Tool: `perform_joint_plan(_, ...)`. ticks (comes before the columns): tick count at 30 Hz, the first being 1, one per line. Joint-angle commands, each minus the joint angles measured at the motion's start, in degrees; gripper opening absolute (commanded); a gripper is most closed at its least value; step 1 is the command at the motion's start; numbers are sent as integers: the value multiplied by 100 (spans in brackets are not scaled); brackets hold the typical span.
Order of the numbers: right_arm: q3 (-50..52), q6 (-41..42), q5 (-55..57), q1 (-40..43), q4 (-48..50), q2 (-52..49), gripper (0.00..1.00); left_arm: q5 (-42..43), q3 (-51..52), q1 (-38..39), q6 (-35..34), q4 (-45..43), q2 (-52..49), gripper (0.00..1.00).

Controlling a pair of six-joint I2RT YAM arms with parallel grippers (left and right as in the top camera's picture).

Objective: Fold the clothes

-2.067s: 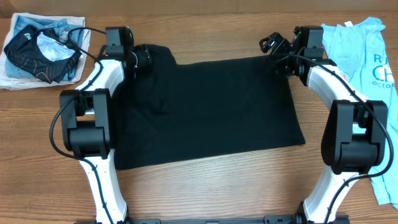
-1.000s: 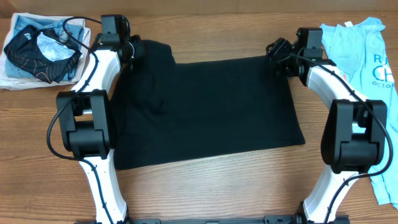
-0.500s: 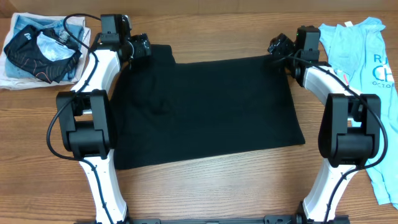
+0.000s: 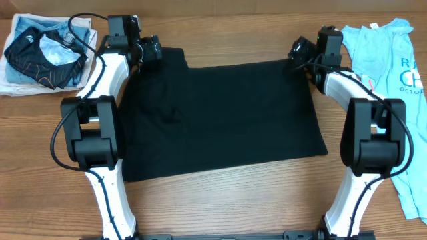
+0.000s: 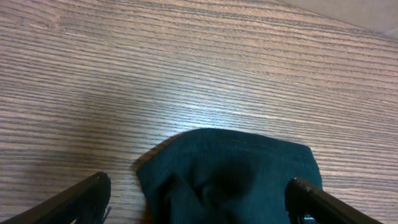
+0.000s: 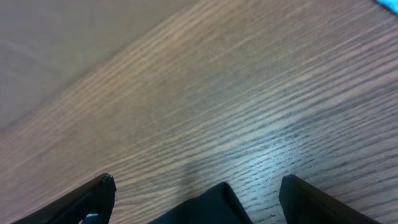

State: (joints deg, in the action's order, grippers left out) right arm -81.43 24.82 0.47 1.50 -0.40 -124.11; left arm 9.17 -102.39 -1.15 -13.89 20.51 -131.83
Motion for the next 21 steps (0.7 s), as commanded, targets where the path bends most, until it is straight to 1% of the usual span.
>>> perform_joint_plan(1,-177,-83,76,7,87,-186,89,-76,-160,-35,125,-70,-129,92)
perform_joint_plan(6,-299,-83,-74,0,57,-396,90,-74,-160,-33,125,-155,-190,98)
perform_joint_plan(8,-306,-42,-74,-4,66,-396,89,-81,-160,-33,127,-155,-195,98)
perform_joint_plan(15,-334,15,-46,-118,44,-396,88,-72,-160,-33,125,-323,-199,96)
perform_joint_plan(21,-334,20,-50,-125,-11,-396,86,-11,-160,-26,125,-328,-337,91)
